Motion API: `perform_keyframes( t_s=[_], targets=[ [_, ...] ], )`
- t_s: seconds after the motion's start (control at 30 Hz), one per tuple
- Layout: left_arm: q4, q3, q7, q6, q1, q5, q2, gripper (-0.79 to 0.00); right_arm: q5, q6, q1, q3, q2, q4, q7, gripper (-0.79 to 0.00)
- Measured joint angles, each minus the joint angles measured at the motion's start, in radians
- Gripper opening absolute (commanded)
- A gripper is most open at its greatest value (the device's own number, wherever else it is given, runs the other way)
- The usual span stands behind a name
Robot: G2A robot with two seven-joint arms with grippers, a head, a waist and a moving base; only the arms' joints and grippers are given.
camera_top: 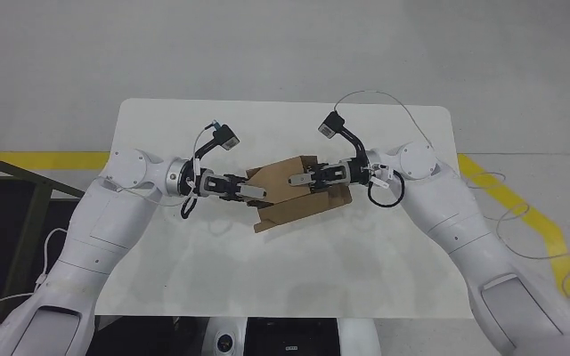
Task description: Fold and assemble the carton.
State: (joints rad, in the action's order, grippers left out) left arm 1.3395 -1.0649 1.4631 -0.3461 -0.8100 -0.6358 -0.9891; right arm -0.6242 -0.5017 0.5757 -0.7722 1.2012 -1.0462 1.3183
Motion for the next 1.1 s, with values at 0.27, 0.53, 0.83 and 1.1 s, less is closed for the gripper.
perform_keyframes(
  t_s=[0.27,0.53,0.83,1.1],
  targets=[
    [0.036,-0.027,0.017,0.013,-0.016,-0.041,0.004,0.000,0.024,-0.005,0.003,-0.007,0.005,0.003,-0.007,-0.785],
    [0.063,-0.045,0.031,0.036,-0.031,-0.091,0.004,0.000,0.076,0.007,0.011,-0.018,0.007,-0.015,-0.047,-0.785],
    [0.092,-0.063,0.028,0.057,-0.040,-0.119,0.004,0.000,0.125,0.030,0.023,-0.028,0.009,-0.045,-0.077,-0.785],
    [0.092,-0.060,-0.012,0.073,-0.039,-0.093,0.001,0.000,0.147,0.046,0.033,-0.036,0.011,-0.078,-0.093,-0.785]
  ],
)
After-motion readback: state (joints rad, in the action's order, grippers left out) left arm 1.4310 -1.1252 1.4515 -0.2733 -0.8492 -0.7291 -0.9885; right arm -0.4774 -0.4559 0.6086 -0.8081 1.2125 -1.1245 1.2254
